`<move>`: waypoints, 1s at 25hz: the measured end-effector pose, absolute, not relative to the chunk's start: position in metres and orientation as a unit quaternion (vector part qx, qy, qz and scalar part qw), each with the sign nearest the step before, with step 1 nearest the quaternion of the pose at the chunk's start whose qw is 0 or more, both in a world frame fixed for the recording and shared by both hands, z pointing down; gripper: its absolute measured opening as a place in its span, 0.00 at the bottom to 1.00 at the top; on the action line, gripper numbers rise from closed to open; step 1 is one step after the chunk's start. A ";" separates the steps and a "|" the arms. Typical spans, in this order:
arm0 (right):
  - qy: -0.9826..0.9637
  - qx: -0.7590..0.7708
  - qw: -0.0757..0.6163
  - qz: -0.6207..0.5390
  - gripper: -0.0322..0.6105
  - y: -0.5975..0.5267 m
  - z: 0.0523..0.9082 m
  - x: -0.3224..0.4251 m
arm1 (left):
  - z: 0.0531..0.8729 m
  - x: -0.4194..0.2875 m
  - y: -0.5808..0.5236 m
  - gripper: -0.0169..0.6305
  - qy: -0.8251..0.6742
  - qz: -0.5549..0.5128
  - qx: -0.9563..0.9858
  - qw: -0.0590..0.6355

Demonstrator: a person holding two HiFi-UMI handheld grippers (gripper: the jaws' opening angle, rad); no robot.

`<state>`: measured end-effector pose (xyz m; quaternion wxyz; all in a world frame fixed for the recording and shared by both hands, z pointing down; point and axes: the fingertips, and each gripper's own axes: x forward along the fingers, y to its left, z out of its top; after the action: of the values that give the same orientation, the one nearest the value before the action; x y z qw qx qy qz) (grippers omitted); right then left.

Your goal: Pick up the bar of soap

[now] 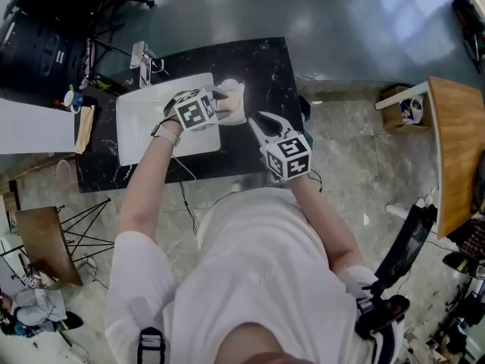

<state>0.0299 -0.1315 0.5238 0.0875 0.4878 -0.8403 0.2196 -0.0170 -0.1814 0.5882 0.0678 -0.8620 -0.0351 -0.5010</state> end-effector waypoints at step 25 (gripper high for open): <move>-0.839 0.488 0.087 0.226 0.18 -0.140 0.529 0.030 | 0.591 -0.012 -0.193 0.26 -0.031 -0.546 -0.813 0.201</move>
<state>0.0303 -0.1396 0.5291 0.0873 0.4876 -0.8389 0.2258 -0.0116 -0.1932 0.5913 0.2007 -0.8130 -0.0310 -0.5457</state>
